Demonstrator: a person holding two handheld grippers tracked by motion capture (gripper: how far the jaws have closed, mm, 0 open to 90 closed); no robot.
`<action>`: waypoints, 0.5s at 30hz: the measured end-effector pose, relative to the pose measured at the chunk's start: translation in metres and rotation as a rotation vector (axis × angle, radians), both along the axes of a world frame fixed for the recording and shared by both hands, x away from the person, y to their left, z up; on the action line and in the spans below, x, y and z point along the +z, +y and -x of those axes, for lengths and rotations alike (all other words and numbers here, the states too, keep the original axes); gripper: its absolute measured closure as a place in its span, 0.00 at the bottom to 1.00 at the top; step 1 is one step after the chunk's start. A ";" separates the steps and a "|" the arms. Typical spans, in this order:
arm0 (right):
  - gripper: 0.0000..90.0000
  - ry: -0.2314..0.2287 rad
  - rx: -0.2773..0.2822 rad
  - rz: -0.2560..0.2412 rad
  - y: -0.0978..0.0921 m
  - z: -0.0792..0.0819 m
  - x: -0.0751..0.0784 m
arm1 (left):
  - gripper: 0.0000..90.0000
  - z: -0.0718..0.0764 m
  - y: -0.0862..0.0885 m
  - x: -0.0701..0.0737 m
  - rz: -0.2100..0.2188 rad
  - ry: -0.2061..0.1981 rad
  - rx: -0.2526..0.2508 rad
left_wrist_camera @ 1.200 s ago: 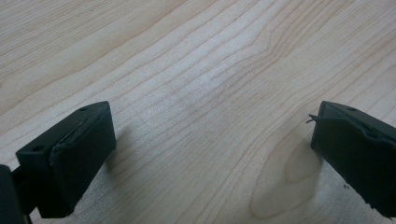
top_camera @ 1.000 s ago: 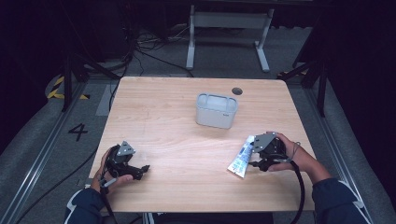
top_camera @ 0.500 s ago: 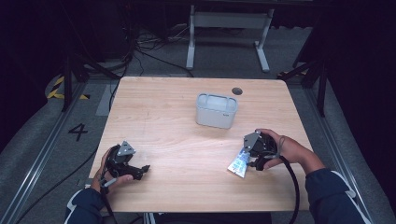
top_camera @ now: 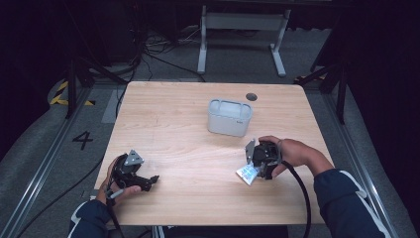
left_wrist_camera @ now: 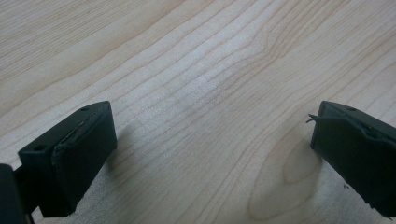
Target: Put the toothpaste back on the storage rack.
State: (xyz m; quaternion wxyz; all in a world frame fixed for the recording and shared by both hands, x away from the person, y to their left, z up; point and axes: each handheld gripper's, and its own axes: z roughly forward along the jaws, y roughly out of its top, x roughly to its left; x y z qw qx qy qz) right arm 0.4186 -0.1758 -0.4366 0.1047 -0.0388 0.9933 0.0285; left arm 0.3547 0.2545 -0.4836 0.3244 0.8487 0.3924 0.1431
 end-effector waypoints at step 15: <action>0.32 0.115 -0.083 -0.166 0.000 -0.009 -0.009 | 0.01 0.000 0.000 0.000 0.000 0.005 -0.006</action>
